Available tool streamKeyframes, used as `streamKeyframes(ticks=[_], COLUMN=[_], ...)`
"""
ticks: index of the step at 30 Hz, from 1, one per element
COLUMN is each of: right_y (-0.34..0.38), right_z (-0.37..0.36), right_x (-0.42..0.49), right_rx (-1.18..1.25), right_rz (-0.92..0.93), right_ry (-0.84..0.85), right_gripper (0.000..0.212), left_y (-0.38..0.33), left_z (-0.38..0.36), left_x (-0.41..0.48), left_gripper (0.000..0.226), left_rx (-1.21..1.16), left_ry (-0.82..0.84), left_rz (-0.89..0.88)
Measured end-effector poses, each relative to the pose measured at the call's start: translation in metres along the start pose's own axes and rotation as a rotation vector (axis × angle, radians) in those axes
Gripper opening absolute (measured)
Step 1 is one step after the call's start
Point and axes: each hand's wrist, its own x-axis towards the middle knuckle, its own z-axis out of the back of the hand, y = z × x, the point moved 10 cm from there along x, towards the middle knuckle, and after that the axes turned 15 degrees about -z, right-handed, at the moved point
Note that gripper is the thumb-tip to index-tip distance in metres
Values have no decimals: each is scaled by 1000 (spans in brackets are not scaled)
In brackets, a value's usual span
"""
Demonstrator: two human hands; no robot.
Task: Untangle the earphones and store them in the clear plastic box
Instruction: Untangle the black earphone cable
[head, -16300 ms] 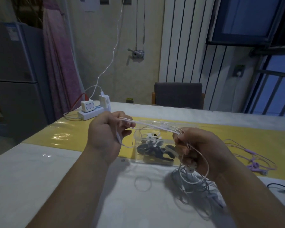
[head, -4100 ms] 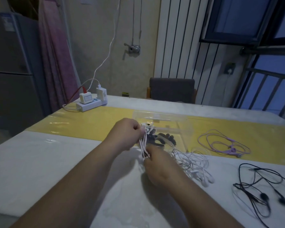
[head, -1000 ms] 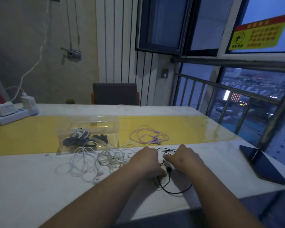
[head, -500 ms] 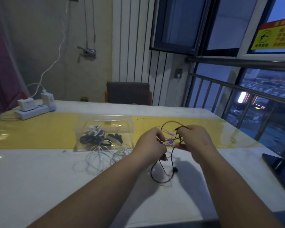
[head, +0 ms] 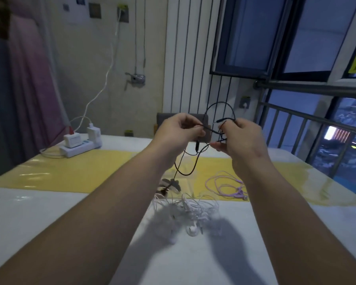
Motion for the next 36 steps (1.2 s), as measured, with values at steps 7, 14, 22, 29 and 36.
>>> streamKeyframes(ticks=[7, 14, 22, 29, 36], right_y=[-7, -42, -87, -167, -161], right_z=[-55, -118, -176, -241, -234], right_x=[-3, -11, -24, -54, -34], right_rx=[87, 13, -98, -818, -726], right_rz=[-16, -50, -149, -132, -73], right_ry=[156, 280, 437, 848, 677], right_gripper=[13, 21, 15, 8, 20], left_y=[-14, 4, 66, 132, 136], left_z=[54, 105, 162, 214, 220], left_x=[1, -23, -58, -110, -81], left_gripper=[14, 16, 15, 27, 13], left_rx=[64, 130, 279, 536, 493], left_ry=[-1, -53, -126, -59, -62], left_rz=[-26, 38, 224, 442, 375])
